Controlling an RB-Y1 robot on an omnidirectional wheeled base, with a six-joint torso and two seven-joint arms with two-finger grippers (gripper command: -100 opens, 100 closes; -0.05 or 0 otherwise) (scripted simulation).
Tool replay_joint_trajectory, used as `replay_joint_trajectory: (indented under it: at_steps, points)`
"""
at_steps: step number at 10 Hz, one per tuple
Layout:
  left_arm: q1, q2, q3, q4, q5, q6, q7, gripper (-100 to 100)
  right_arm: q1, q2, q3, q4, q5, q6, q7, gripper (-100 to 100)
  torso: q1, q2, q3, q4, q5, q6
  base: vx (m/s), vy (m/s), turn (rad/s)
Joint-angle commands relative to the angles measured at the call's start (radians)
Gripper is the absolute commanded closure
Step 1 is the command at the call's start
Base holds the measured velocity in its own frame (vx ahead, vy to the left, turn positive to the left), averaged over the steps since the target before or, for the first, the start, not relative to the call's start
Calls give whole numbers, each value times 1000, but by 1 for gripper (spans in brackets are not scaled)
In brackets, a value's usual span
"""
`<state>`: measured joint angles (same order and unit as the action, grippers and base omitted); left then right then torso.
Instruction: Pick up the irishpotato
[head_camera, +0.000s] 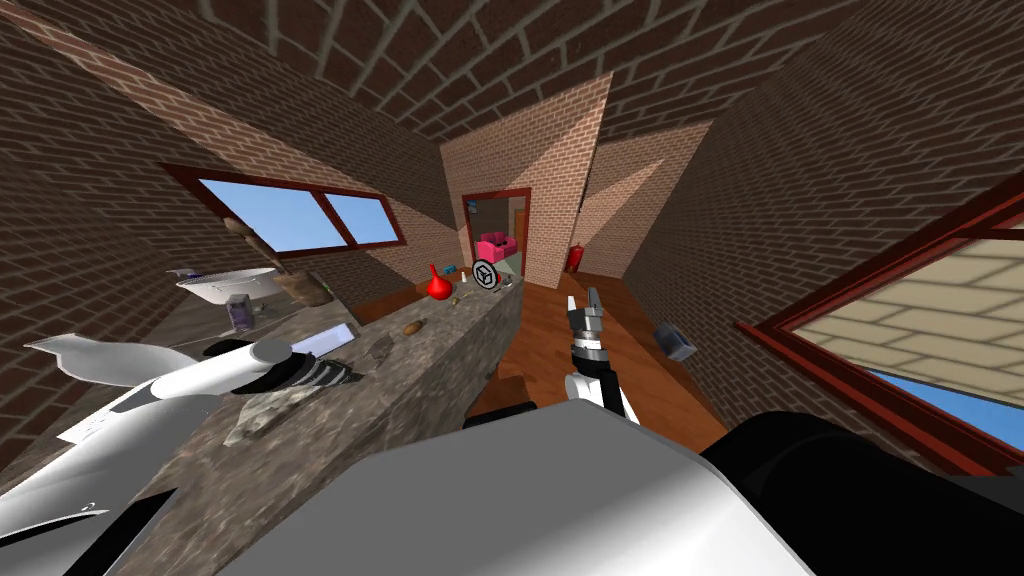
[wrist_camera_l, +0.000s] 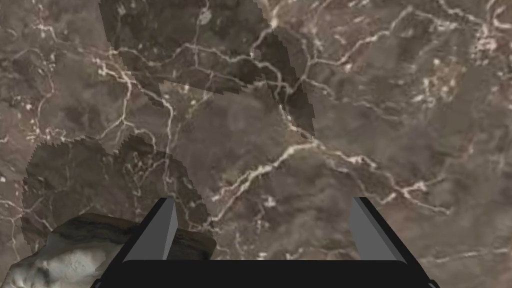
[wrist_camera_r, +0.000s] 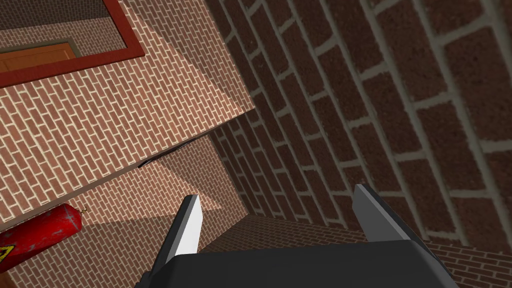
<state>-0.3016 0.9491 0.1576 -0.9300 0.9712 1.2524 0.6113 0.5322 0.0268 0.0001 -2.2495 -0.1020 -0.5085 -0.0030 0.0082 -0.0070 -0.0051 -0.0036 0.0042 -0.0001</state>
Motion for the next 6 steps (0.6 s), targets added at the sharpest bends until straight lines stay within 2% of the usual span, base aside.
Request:
replay_joint_trajectory:
  at_steps: [1, 6]
  points:
    - [1, 21, 4, 23, 13, 41, 18, -100, 0, 0, 0, 0, 0, 0, 0, 0, 0, 0, 0, 0, 0, 0, 5, 51, -209]
    - [-8, 61, 3, 82, 40, 131, 59, -100, 0, 0, 0, 0, 0, 0, 0, 0, -2, -5, -3, -1, 0, 0, 40, 36, -181]
